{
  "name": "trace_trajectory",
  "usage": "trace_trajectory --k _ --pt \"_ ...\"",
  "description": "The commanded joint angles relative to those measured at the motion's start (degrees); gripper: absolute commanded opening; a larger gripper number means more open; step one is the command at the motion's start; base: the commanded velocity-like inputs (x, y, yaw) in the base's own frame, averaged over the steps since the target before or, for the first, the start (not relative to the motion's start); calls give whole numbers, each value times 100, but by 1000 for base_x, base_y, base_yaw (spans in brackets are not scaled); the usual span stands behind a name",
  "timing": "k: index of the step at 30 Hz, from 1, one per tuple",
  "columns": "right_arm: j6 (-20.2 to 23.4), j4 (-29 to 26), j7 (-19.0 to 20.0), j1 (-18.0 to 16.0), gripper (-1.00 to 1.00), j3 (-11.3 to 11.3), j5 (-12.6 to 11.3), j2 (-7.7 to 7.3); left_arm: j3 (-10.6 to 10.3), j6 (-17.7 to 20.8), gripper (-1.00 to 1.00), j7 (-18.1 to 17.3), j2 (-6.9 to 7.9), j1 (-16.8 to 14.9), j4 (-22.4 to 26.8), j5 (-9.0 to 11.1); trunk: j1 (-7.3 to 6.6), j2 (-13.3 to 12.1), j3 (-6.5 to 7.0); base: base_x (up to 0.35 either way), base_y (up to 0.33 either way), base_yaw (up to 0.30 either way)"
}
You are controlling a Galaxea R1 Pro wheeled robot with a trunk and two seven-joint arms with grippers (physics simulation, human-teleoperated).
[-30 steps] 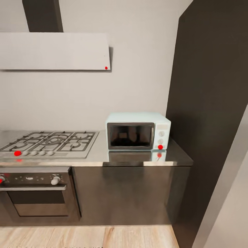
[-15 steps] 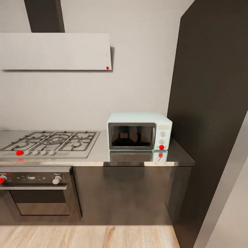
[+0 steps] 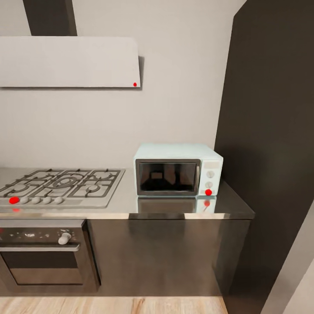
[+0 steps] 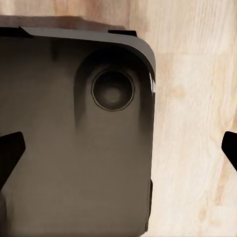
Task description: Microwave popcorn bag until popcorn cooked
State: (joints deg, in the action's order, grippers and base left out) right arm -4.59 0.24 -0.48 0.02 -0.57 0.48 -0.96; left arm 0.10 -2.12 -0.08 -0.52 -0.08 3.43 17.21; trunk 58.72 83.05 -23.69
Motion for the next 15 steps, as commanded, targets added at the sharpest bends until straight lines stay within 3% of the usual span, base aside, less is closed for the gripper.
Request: trace_trajectory --k 1,10,11,13,15 --pt "-18 3 -5 -2 100 -5 0 0 -1 -16 100 -1 -1 -1 0 28 1 2 -4 21 0 0" --pt "48 -195 33 -2 100 5 46 2 -1 -17 100 4 -1 -1 0 28 1 2 -4 3 0 0" --pt "55 -375 35 -2 100 8 47 4 -1 -18 100 6 -1 -1 0 28 1 2 -4 0 0 0" --pt "238 -1379 38 -2 100 7 48 4 -1 -19 100 7 -3 -1 0 28 1 2 -4 0 0 0" --pt "884 -2430 39 -2 100 12 49 1 -1 -22 100 8 -1 -1 0 28 1 2 -4 0 0 0"
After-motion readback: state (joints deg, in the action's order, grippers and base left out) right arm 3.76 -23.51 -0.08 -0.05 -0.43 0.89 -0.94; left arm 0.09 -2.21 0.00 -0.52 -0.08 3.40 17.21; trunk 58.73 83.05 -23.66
